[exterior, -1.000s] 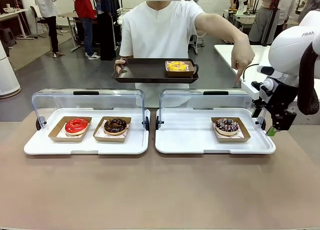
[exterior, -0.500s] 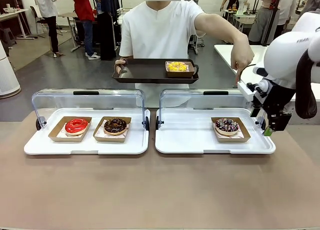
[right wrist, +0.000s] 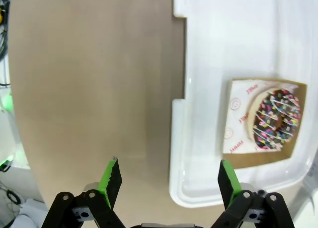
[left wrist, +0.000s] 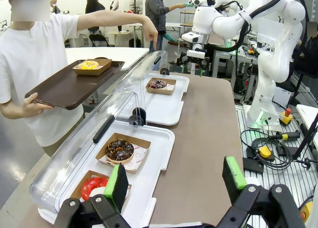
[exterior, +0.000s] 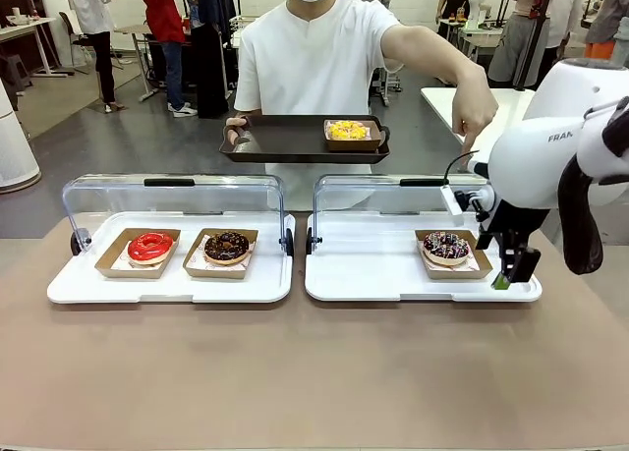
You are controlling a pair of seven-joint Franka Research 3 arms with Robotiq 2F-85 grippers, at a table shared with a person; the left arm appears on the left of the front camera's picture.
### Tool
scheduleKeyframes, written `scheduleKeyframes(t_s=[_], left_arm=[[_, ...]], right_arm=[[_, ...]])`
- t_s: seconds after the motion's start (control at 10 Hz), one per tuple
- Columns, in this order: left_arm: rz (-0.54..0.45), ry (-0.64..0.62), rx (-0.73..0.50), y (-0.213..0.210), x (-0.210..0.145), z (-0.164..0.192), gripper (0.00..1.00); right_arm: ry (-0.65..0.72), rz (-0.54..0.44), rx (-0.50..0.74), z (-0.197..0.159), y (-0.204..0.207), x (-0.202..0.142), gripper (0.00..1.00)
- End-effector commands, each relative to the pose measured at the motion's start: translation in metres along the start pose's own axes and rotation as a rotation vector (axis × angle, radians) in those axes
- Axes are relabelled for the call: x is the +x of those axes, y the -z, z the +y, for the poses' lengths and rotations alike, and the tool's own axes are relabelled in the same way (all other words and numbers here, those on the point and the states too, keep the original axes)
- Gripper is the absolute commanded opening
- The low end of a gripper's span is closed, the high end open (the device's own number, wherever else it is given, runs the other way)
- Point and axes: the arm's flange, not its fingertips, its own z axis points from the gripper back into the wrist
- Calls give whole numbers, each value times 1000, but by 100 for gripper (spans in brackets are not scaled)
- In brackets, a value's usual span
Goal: Provide the desired donut to the person.
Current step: Pick up and lift the Paper togo box containing the Donut pointed at by the person.
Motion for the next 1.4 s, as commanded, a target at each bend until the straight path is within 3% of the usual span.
scheduleKeyframes(t_s=[0.0, 0.2, 0.3, 0.8, 1.3], left_arm=[[-7, 5, -2, -1, 1, -1, 100], [-7, 5, -2, -1, 1, -1, 100], [-7, 5, -2, -1, 1, -1, 100], [-7, 5, -2, -1, 1, -1, 100], [-7, 5, -2, -1, 1, -1, 100]], right_arm=[[18, 36, 7, -2, 18, -1, 100], [108, 65, 11, -8, 24, -2, 100], [15, 6, 27, 0, 17, -1, 100], [32, 13, 22, -1, 18, 1, 100], [136, -37, 47, -41, 38, -24, 100]])
